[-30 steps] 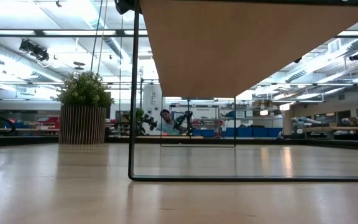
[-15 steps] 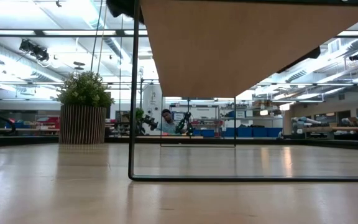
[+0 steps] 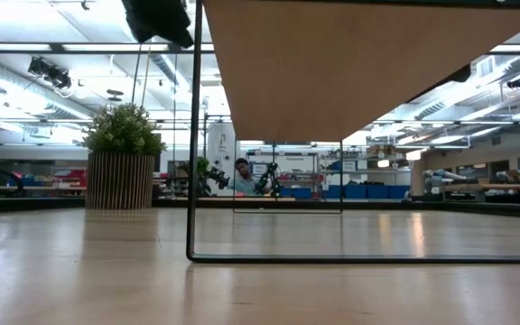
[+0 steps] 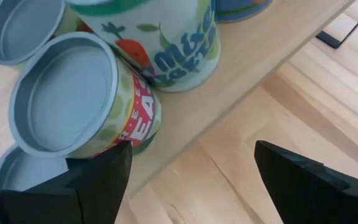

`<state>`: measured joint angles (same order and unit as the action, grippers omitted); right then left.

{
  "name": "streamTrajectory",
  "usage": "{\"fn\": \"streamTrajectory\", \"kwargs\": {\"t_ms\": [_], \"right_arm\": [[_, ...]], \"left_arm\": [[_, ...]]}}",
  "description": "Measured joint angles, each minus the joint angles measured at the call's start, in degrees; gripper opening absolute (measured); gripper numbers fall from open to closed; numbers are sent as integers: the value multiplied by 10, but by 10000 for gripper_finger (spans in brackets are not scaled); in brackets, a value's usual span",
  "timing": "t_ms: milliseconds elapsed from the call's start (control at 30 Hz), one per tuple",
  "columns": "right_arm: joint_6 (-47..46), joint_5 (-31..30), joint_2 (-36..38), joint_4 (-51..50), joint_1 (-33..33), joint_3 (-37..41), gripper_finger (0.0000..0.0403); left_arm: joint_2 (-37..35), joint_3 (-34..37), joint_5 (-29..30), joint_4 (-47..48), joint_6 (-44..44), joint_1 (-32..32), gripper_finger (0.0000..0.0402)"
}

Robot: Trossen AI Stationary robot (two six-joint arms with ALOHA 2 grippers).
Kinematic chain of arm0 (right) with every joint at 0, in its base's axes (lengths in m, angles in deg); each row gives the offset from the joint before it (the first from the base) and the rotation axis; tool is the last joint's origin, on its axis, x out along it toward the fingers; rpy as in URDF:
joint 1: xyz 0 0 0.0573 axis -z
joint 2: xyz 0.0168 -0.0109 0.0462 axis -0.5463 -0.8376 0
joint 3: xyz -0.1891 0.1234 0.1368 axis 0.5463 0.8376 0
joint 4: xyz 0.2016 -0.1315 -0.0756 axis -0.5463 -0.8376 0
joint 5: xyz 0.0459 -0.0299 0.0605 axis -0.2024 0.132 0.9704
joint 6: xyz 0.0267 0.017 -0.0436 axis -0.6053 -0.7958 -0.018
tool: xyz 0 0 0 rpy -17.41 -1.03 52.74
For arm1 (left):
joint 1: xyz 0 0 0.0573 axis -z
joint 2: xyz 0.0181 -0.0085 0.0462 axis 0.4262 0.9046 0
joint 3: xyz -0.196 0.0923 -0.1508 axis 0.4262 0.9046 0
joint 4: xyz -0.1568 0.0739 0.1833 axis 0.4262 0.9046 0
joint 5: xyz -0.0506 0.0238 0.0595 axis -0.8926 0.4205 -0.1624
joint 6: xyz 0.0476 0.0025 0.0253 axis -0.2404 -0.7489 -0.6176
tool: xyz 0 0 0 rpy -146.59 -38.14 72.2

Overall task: Pick and place cans onto a shelf
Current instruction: Adjust the cans on the shelf

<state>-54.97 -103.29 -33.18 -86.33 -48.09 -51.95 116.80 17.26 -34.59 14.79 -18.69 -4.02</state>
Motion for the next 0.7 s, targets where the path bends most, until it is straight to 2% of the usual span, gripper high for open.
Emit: {"fn": "streamTrajectory", "kwargs": {"t_ms": [267,467,700], "right_arm": [[0,-9,-2,26,0,0,347],[-4,11,5,-11,-6,0,347],[-19,27,-4,-11,-75,0,347]], "left_arm": [[-87,67,18,-16,66,0,149],[-125,80,25,-24,86,5,149],[-129,80,43,-19,96,22,149]]}}
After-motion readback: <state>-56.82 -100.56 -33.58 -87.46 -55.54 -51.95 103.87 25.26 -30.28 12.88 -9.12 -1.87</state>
